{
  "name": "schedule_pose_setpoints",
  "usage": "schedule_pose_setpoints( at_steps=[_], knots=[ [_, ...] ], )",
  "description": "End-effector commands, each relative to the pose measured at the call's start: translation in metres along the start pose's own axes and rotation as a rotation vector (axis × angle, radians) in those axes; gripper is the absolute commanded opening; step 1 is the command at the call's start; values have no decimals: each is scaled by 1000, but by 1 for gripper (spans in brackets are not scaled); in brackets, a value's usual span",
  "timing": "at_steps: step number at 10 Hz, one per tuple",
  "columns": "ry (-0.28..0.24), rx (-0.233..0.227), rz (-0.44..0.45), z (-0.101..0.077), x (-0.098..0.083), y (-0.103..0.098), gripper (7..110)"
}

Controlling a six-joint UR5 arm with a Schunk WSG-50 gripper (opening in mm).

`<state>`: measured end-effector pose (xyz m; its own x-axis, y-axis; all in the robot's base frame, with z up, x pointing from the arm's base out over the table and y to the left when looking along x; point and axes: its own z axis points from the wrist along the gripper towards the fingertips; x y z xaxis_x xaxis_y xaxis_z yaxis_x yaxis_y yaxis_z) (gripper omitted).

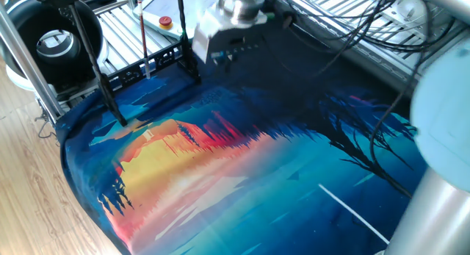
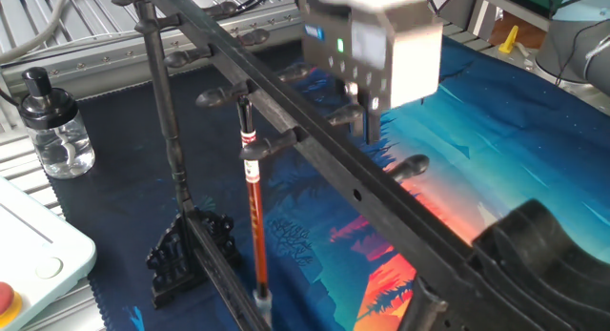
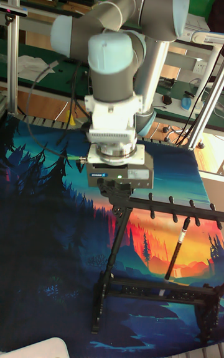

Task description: Place the brush on the pen rack

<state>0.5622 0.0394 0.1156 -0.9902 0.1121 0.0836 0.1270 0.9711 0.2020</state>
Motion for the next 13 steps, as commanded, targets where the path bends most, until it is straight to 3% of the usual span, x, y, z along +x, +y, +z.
schedule_pose_setpoints(
  at_steps=[1, 2, 3, 4, 5, 6, 7, 8, 10, 12, 13],
  knots=[
    [133, 59, -6, 21, 30, -38, 22],
    [133, 131, -2, 28, 28, -68, 7],
    [69, 131, -9, 36, 12, -79, 7],
    [62, 134, -26, 35, 17, -87, 7],
    [5, 126, -64, 37, 8, -101, 7],
    [-9, 116, -93, 37, 7, -111, 7],
    [-55, 89, -93, 37, 1, -111, 7],
    [-129, 121, -100, 38, -14, -124, 7],
    [-128, 115, -130, 51, -6, -130, 7],
    [-158, 157, -120, 58, -14, -143, 7],
    [-155, 132, -140, 60, -13, -137, 7]
  ],
)
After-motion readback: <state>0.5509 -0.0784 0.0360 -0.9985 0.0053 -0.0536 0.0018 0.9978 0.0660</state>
